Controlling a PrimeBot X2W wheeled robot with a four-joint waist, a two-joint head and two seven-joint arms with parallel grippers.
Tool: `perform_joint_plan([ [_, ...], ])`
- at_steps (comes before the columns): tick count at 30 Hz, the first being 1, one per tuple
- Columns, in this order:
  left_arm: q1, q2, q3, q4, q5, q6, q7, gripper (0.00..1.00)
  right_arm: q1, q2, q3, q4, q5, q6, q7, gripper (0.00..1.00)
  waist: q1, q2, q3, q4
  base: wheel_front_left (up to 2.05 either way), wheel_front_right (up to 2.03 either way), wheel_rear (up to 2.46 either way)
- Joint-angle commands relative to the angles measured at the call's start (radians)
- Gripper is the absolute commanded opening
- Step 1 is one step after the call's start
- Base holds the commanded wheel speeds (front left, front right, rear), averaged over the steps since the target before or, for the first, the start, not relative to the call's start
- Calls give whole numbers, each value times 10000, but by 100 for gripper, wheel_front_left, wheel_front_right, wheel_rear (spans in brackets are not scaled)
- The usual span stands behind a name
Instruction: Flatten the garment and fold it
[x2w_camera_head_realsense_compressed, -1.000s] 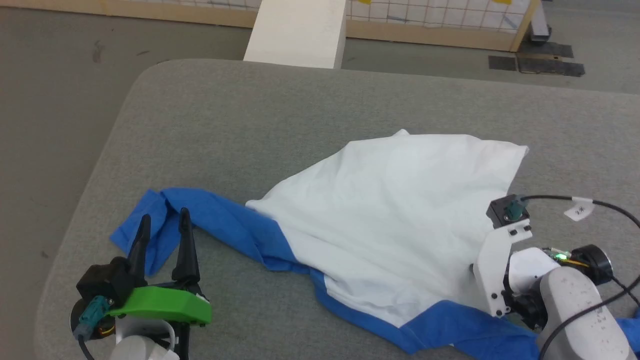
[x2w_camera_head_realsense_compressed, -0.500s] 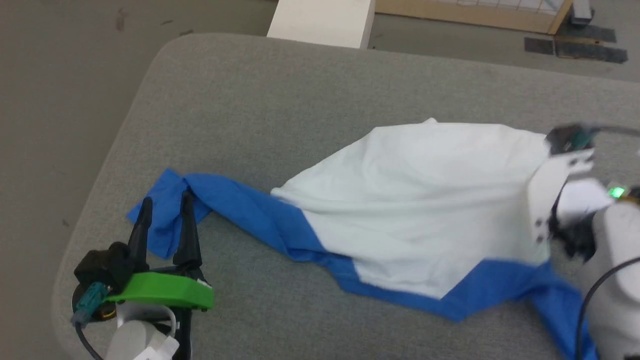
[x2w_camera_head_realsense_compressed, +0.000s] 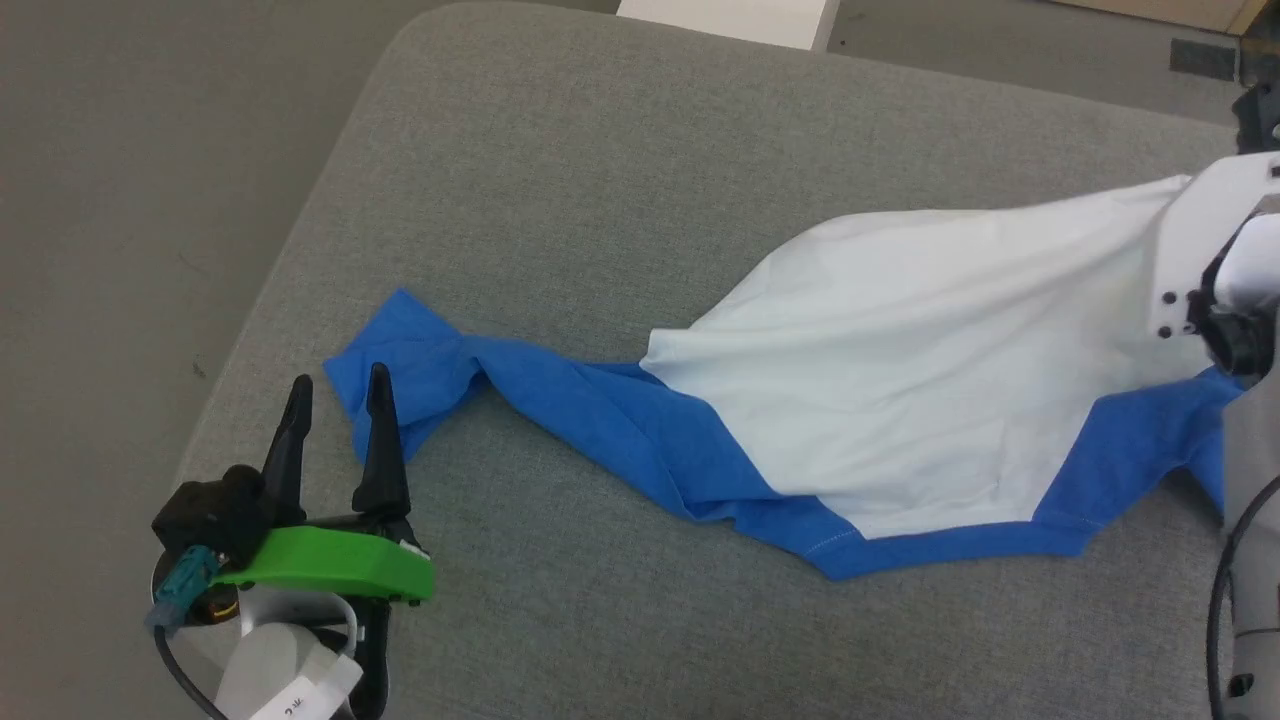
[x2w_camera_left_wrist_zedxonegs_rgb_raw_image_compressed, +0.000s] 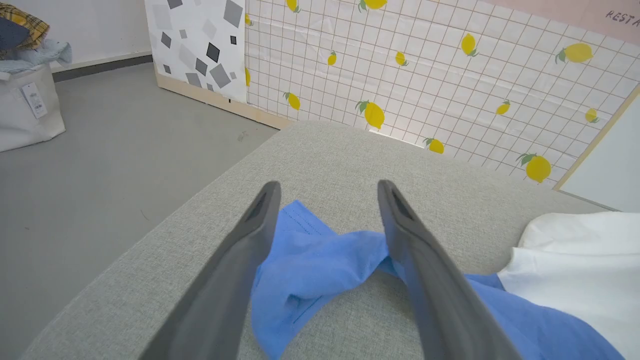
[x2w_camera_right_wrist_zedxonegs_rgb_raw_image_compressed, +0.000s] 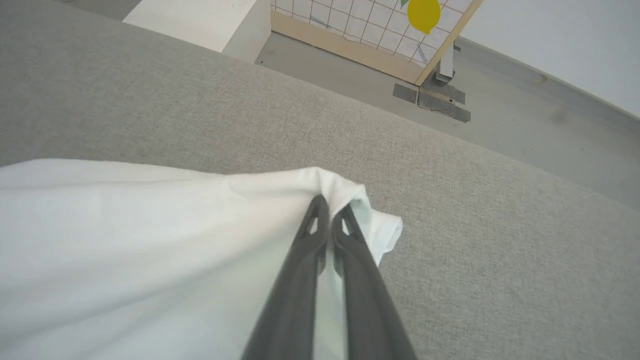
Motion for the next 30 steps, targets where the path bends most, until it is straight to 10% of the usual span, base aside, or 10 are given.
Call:
perform_joint_plan([
  [1, -27, -21, 5, 49, -84, -19, -47, 100, -6, 121, -118, 107, 0, -17, -182, 100, -1, -1, -269, -143, 0, 0, 0],
  [12, 537, -22, -121, 248, 142, -15, -47, 100, 2467, 1006, -573, -1911, 2292, -17, -3227, 100, -1, -1, -1831, -1109, 0, 0, 0],
  [22, 874, -22, -531, 523, -182, 85, 145, 100, 6337, 1467, -1120, -4263, 3251, -17, -3441, 100, -1, -1, -2177, -1756, 0, 0, 0],
  [30, 659, -22, -2090, 1143, -1437, 398, 2781, 100, 7412, 1486, -1198, -4560, 3921, -17, -3445, 100, -1, -1, -2116, -2154, 0, 0, 0],
])
